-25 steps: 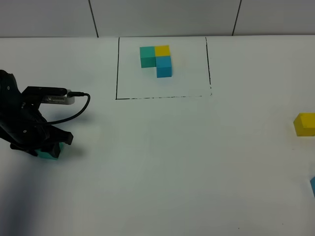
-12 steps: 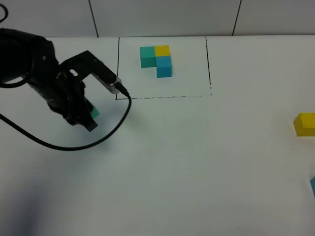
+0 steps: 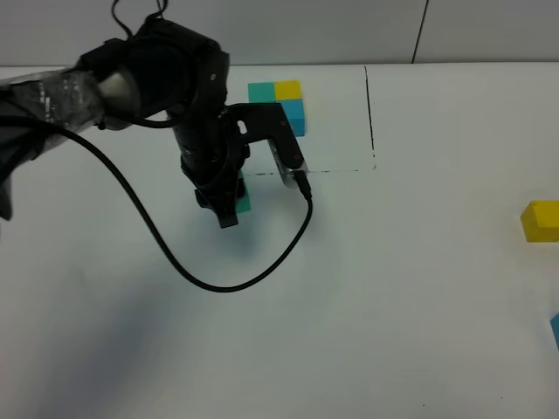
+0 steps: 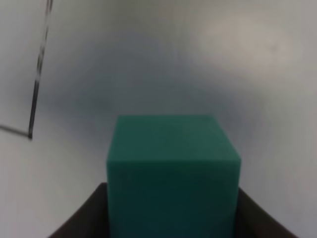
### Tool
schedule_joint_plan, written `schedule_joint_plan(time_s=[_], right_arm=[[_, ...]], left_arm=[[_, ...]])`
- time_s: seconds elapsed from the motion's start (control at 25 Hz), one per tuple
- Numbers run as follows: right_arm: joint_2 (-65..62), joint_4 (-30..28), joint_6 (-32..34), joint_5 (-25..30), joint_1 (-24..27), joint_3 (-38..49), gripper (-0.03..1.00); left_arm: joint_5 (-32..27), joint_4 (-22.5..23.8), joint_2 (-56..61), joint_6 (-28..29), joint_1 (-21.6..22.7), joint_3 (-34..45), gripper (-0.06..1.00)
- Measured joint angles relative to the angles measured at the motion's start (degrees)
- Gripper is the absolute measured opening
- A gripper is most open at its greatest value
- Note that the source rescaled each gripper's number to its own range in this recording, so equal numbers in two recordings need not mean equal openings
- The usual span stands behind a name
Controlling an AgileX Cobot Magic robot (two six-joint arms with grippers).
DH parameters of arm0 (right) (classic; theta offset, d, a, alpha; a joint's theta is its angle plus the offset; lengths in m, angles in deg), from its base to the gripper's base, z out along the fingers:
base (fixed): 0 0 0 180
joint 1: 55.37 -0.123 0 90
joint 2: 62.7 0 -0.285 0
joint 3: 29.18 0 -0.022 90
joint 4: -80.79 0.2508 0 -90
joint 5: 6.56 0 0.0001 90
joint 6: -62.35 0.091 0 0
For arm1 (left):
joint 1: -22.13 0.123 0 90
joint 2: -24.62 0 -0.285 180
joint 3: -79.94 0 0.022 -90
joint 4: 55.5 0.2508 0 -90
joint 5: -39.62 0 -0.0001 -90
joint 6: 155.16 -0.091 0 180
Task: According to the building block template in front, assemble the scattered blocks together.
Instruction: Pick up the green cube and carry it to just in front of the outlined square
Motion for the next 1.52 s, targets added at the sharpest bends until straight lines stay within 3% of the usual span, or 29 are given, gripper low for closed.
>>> schedule_joint_plan(time_s=[0.2, 0.64, 1.12, 1.52], right_arm=[[0.00, 0.00, 0.00, 0.00, 0.00, 0.00, 0.71], [0.00, 0.00, 0.08, 0.00, 0.00, 0.00, 0.71], [0.00, 0.00, 0.34, 0.00, 0.00, 0.00, 0.71], [0.00, 0.00, 0.38, 0.00, 0.00, 0.00, 0.71]], left_arm=[[-4.87, 0.00, -6.93, -5.50, -2.44, -10.05, 0.00], [-7.68, 0.07, -18.14, -6.74, -3.68, -25.65, 0.00], [-7.88, -0.23, -20.81, -7.38, -3.89, -28.37, 0.00], [-7.30, -0.57, -20.81, -12.02, -3.89, -28.37, 0.00]])
